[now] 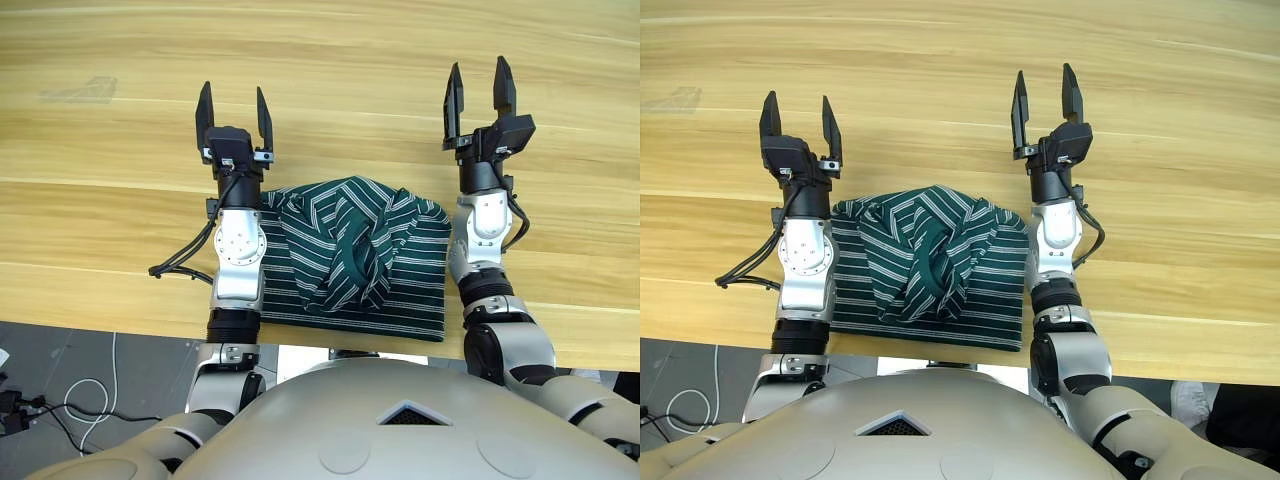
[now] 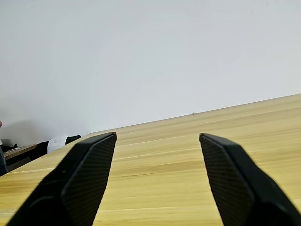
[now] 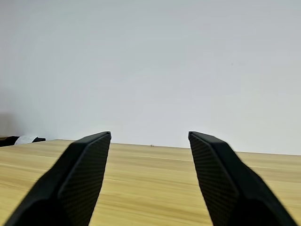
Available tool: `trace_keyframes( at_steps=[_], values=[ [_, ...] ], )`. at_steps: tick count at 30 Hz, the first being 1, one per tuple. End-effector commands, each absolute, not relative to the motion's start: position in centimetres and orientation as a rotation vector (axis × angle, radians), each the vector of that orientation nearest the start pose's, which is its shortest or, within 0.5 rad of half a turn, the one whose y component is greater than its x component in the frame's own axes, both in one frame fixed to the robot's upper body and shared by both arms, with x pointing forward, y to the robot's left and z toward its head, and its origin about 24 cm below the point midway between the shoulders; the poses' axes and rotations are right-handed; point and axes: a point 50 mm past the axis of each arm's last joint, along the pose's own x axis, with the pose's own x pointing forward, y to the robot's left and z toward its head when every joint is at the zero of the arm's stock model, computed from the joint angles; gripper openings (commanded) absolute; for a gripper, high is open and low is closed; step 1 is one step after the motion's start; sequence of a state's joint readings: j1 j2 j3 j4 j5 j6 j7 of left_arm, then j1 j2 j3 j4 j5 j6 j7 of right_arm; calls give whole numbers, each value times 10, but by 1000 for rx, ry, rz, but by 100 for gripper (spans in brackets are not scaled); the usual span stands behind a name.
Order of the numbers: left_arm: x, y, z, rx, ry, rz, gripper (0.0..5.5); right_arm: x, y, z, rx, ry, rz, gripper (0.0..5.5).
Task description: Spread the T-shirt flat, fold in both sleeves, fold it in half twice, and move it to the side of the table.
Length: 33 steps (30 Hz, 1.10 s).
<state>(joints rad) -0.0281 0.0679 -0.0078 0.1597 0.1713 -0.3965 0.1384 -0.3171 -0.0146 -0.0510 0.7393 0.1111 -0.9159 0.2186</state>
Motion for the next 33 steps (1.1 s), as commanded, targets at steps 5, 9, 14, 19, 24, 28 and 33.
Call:
trace_keyframes(
  at_steps=[5, 9, 14, 19, 24, 28, 33],
  values=[
    [255, 159, 52, 218, -291, 69, 328, 285, -140, 45, 23, -500, 176, 306],
    [255, 159, 52, 218, -291, 68, 328, 285, -140, 45, 23, -499, 176, 306],
    [256, 158, 52, 218, -289, 68, 328, 286, -140, 45, 23, -496, 177, 306],
    [256, 158, 52, 216, -287, 68, 328, 287, -140, 44, 23, -491, 178, 306],
    [256, 158, 51, 216, -287, 67, 328, 287, -139, 44, 23, -489, 179, 306],
    [256, 158, 51, 217, -288, 67, 328, 287, -139, 44, 23, -493, 178, 306],
    [256, 158, 51, 217, -289, 68, 328, 286, -139, 44, 23, -493, 178, 306]
  ],
)
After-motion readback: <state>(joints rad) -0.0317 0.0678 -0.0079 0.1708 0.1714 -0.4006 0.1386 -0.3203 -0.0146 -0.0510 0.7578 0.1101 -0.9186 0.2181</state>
